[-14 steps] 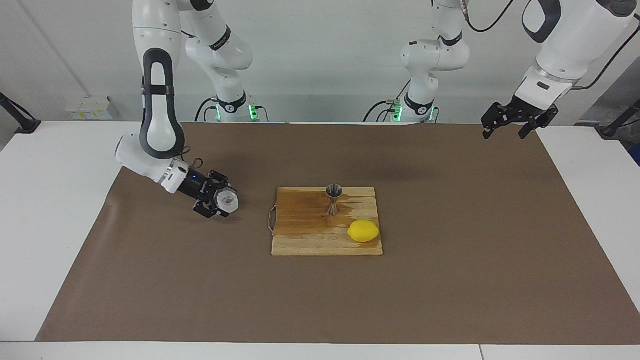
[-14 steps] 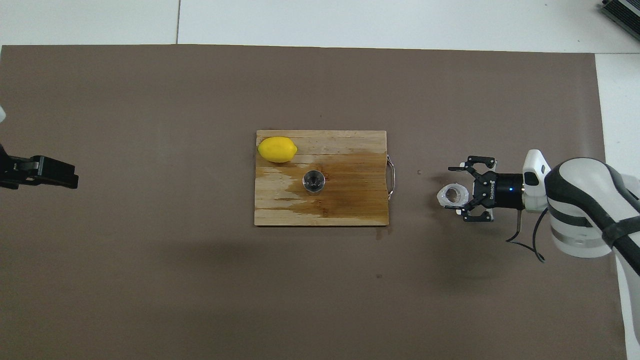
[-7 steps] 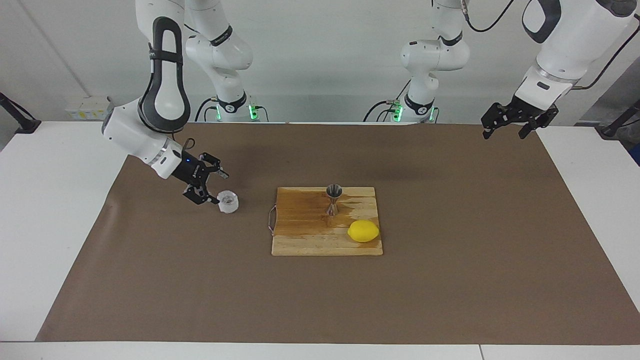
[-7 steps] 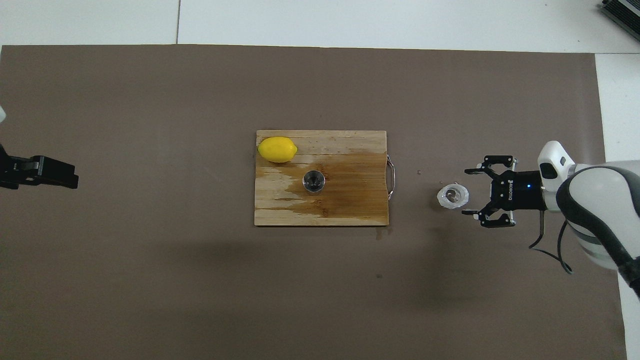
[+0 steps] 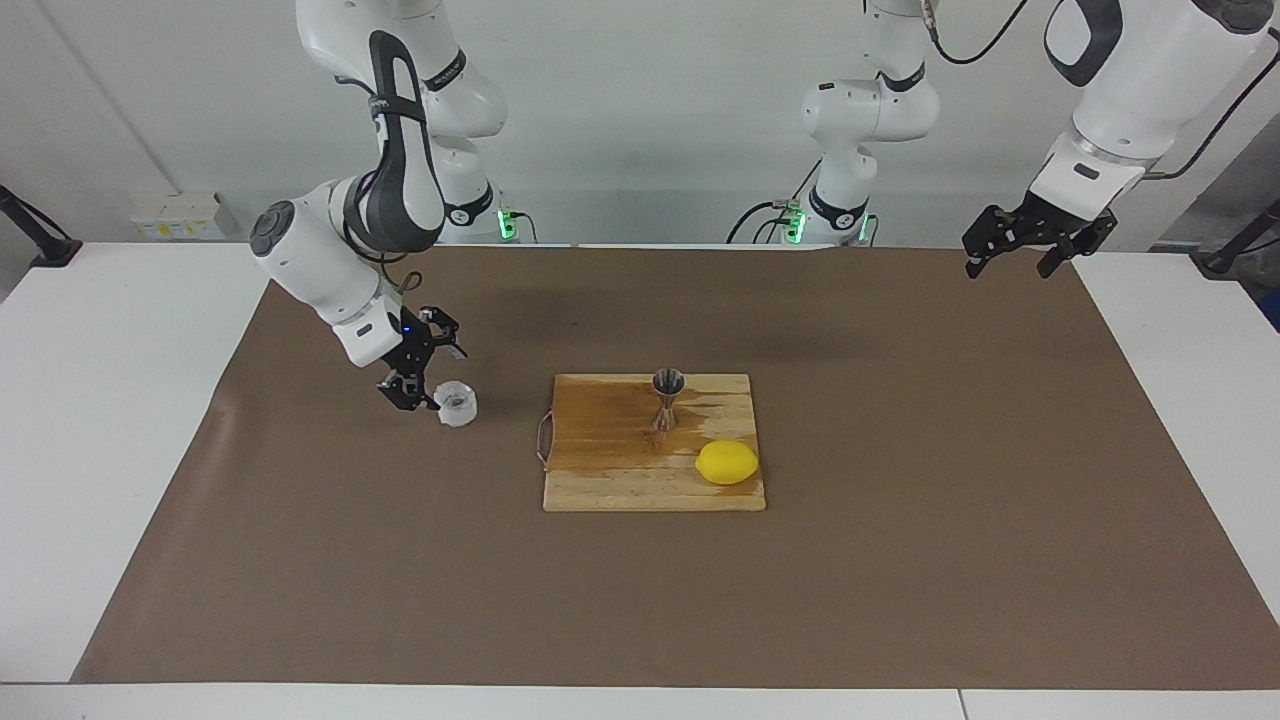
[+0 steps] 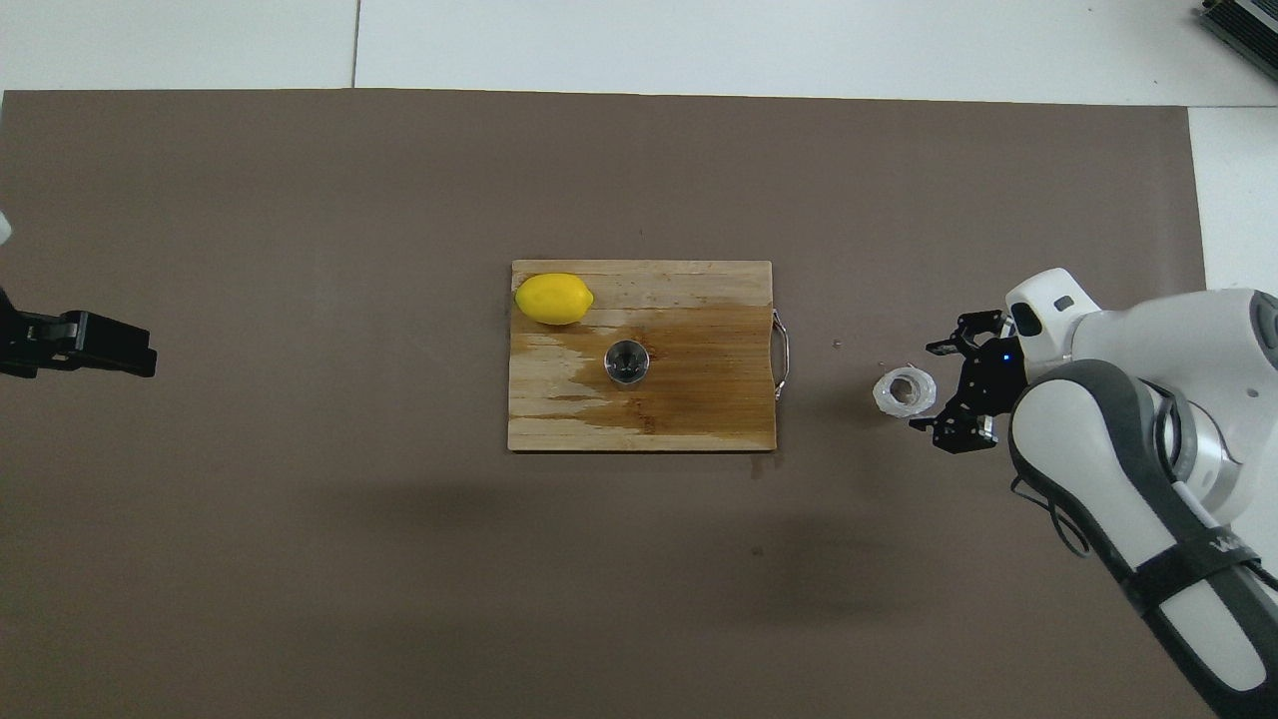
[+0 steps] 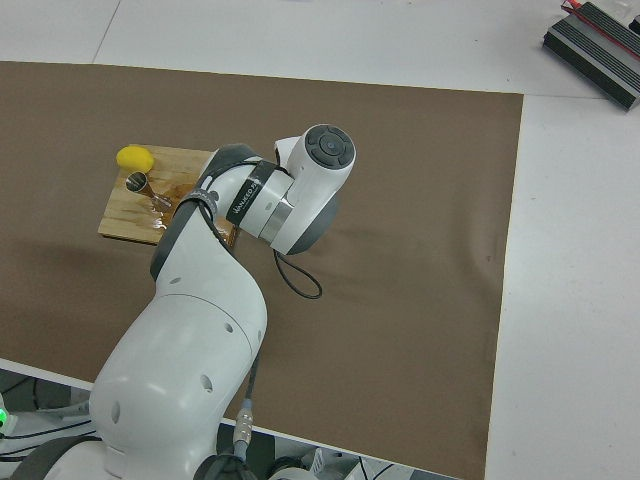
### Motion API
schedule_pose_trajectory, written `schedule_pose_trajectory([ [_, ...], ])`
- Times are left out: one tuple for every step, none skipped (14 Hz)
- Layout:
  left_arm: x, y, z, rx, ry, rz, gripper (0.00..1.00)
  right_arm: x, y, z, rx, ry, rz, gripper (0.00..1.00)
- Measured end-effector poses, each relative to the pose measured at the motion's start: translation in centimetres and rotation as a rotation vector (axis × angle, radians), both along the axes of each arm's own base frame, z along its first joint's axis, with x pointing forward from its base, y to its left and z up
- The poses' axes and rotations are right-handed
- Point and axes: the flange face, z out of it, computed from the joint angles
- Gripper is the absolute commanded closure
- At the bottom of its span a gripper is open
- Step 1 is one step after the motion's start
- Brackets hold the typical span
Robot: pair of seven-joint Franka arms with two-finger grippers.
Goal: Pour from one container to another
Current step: 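Lower the glass cup onto the table and open the right gripper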
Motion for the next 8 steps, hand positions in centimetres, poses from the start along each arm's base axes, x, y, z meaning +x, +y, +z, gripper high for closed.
schedule_pose_trajectory([
  [0.0,0.0,0.0,0.0,0.0,0.0,0.0,0.2,0.1,0.9,-0.057,0.012,-0.052,0.0],
  [0.0,0.0,0.0,0.0,0.0,0.0,0.0,0.3,0.4,1.9,-0.096,0.026,-0.105,0.0],
  [0.0,0.0,0.0,0.0,0.0,0.0,0.0,0.2,0.9,3.0,-0.133,0.046,-0.159,0.0],
  [0.0,0.0,0.0,0.0,0.0,0.0,0.0,0.0,1.5,3.9,-0.176,0.065,-0.221,0.0],
  [0.0,0.0,0.0,0.0,0.0,0.0,0.0,-0.3,2.2,4.8,-0.224,0.082,-0.298,0.0],
  [0.0,0.0,0.0,0.0,0.0,0.0,0.0,-0.5,3.0,5.5,-0.27,0.098,-0.379,0.0],
  [0.0,0.0,0.0,0.0,0.0,0.0,0.0,-0.8,4.1,6.0,-0.305,0.11,-0.453,0.0],
  [0.0,0.0,0.0,0.0,0.0,0.0,0.0,-1.1,5.1,6.2,-0.325,0.12,-0.522,0.0],
])
